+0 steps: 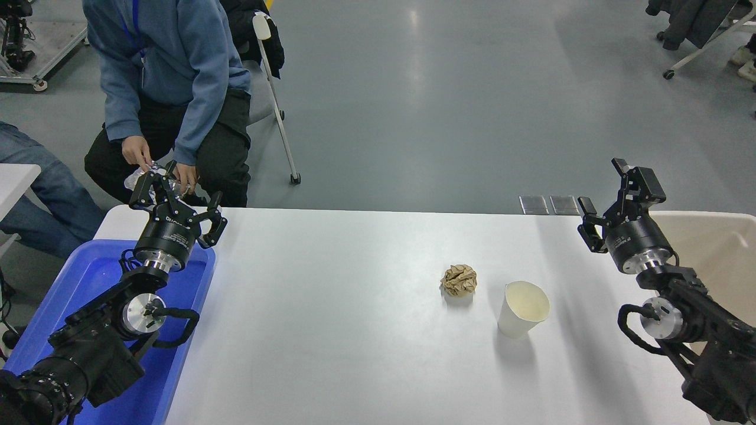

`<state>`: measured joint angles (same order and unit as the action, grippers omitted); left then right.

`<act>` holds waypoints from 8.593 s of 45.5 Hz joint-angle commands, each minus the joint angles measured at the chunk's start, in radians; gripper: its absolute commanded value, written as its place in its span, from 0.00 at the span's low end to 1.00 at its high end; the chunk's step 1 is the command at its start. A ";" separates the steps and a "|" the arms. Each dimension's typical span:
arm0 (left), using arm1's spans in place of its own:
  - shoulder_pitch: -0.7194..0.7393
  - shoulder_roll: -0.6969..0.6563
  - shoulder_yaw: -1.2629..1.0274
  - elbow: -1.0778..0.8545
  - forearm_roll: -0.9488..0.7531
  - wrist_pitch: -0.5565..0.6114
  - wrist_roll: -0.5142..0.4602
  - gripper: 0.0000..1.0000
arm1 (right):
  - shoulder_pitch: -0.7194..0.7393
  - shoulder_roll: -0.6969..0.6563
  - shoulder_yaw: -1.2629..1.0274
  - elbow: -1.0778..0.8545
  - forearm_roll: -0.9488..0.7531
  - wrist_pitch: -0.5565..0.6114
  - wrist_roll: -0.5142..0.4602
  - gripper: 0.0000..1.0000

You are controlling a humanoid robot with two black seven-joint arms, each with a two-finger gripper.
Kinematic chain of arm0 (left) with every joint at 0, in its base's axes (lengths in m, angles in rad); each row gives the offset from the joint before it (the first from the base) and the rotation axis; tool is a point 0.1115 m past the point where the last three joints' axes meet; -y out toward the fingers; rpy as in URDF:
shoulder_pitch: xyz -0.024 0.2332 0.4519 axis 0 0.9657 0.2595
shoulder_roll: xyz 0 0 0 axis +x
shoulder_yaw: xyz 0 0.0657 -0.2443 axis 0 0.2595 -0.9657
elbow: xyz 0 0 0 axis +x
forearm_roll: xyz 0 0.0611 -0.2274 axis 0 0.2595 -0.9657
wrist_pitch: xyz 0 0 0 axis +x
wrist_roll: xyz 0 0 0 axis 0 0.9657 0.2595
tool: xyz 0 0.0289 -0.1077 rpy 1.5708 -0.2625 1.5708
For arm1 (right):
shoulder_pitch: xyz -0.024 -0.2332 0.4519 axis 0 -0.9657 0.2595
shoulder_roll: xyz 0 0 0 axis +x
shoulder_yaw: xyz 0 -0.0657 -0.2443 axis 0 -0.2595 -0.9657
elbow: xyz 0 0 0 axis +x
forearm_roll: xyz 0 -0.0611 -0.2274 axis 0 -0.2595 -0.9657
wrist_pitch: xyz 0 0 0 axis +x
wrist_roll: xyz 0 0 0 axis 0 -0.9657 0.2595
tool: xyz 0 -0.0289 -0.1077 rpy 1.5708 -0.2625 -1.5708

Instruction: Dispose of the paper cup in the dustbin

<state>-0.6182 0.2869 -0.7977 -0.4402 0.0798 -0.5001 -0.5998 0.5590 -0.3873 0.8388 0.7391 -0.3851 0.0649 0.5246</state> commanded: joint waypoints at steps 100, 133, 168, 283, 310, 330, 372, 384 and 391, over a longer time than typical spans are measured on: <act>0.000 0.000 0.000 0.000 0.000 0.000 0.000 1.00 | 0.598 -0.208 -1.317 0.221 -0.911 -0.048 -0.201 1.00; 0.000 0.000 -0.001 0.000 0.000 0.000 0.000 1.00 | 0.602 -0.180 -1.348 0.226 -0.916 -0.062 -0.192 0.91; 0.000 0.000 0.000 0.000 0.000 0.000 0.000 1.00 | 0.627 -0.185 -1.405 0.229 -0.919 -0.050 -0.092 0.00; 0.000 0.000 0.000 0.000 0.000 0.000 0.000 1.00 | 1.093 -0.841 -1.549 0.235 -1.037 0.285 -0.089 0.00; 0.000 0.000 0.000 0.000 0.000 0.000 0.000 1.00 | 0.644 -0.835 -1.541 0.005 -0.623 0.009 -0.094 0.00; 0.000 0.000 0.000 0.000 0.000 0.000 0.000 1.00 | 0.408 -0.685 -1.489 -0.194 -0.379 -0.106 -0.091 0.00; 0.000 0.000 0.000 0.000 0.000 0.000 0.000 1.00 | 0.029 -0.151 -1.307 -0.814 -0.092 -0.109 -0.141 0.00; 0.000 0.000 0.000 0.000 0.000 0.000 0.000 1.00 | 0.029 -0.114 -1.305 -0.814 0.012 -0.108 -0.232 0.00; 0.000 0.000 -0.001 0.000 0.000 0.000 0.000 1.00 | 0.029 -0.110 -1.299 -0.814 0.020 -0.109 -0.245 0.00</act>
<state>-0.6182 0.2868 -0.7986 -0.4402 0.0798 -0.5001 -0.5997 0.5928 -0.5215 -0.4656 -0.0642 -0.4084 -0.0436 0.3226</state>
